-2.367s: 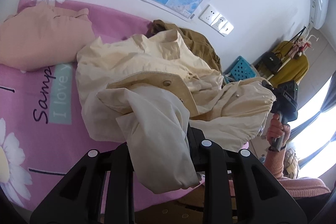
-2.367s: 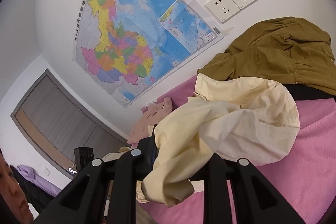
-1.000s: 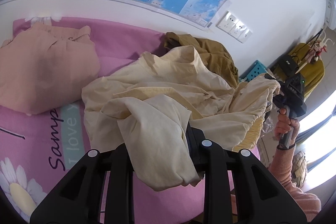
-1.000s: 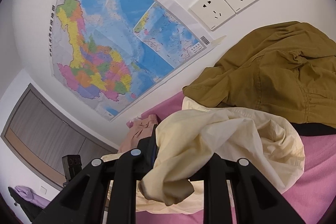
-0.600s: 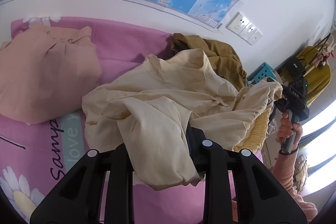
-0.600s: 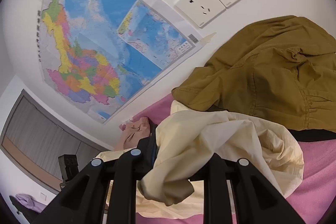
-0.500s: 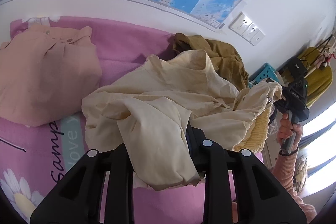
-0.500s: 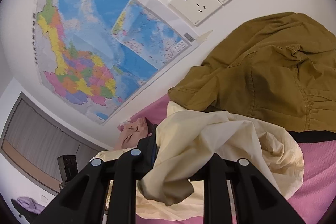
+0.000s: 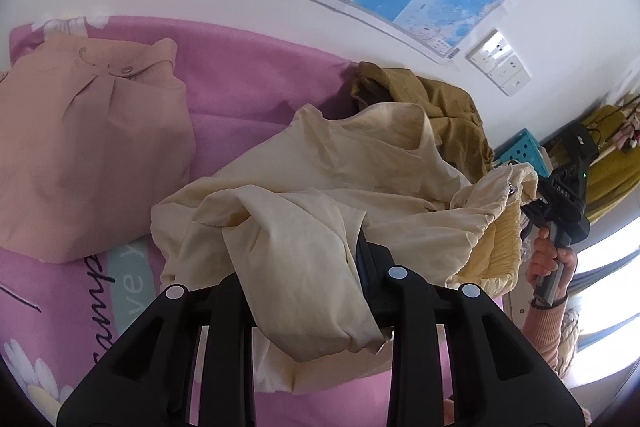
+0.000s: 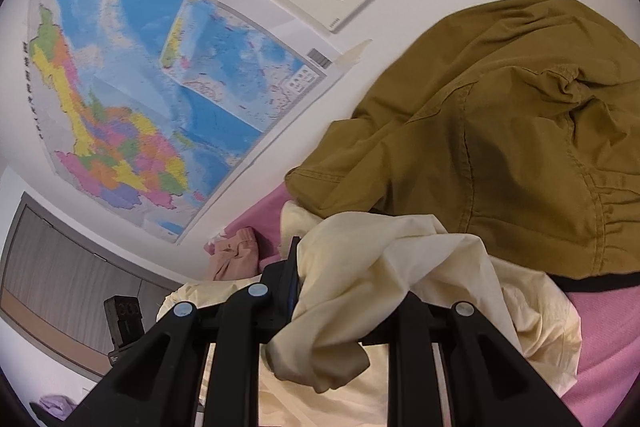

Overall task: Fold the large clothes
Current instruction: 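Release the shirt with both tools and grasp the folded bundle edge with the right tool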

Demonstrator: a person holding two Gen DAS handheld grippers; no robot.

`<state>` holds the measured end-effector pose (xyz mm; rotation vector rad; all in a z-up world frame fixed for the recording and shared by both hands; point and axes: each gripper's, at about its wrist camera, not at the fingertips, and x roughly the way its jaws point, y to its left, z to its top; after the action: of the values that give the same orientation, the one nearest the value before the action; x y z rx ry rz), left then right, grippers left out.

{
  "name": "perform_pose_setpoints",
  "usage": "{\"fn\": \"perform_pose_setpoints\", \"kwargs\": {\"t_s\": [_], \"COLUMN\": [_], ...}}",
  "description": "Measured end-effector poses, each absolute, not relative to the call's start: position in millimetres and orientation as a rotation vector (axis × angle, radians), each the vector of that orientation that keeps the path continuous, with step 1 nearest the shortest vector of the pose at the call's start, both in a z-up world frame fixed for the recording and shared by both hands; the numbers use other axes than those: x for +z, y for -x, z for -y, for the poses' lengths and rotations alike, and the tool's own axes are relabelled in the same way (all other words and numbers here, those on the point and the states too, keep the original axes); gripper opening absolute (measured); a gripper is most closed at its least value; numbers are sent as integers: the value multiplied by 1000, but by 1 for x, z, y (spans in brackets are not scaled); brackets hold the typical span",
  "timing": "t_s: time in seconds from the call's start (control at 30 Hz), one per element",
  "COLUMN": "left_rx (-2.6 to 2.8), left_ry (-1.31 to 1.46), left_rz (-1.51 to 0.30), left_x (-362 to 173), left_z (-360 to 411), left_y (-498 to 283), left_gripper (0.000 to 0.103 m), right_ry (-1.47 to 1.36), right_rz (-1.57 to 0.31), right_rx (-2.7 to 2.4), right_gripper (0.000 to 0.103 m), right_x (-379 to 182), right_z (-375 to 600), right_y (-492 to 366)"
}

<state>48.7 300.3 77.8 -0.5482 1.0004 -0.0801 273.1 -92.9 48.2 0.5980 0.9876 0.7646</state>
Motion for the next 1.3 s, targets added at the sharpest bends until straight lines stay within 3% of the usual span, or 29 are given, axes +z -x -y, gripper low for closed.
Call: {"fn": "perform_pose_setpoints", "kwargs": {"t_s": [0.43, 0.47, 0.53, 0.57, 0.6, 0.83, 1.03, 1.07, 1.13, 1.17, 1.2, 1.3], "left_rx": [-27, -22, -11, -10, -8, 1, -2, -6, -27, -48, -74, -123], "left_ry": [571, 572, 584, 588, 589, 593, 624, 633, 648, 651, 658, 655], "left_rz": [-1056, -1061, -1073, -1080, -1085, -1107, -1096, -1091, -1083, -1070, -1049, -987], "left_x": [52, 50, 44, 42, 39, 28, 30, 31, 35, 39, 44, 60], "left_z": [-310, -311, -312, -313, -313, -313, -313, -313, -314, -315, -315, -313], "left_y": [-84, -87, -92, -94, -96, -106, -105, -103, -101, -98, -95, -83], "left_gripper": [28, 28, 28, 28, 28, 28, 31, 33, 40, 42, 46, 49], "right_ry": [-594, -594, -583, -573, -546, -123, 285, 350, 387, 379, 358, 268], "right_rz": [-1047, -1049, -1055, -1036, -1009, -728, -672, -649, -667, -684, -712, -723], "right_rx": [706, 704, 712, 726, 739, 838, 839, 814, 809, 818, 813, 804], "right_gripper": [26, 31, 54, 77, 92, 92, 85, 79, 56, 35, 22, 15], "right_x": [25, 26, 30, 35, 42, 94, 66, 59, 48, 44, 41, 47], "right_z": [81, 81, 84, 86, 87, 57, -40, -53, -65, -67, -69, -62], "right_y": [-297, -296, -289, -281, -272, -173, -136, -135, -140, -143, -151, -167]}}
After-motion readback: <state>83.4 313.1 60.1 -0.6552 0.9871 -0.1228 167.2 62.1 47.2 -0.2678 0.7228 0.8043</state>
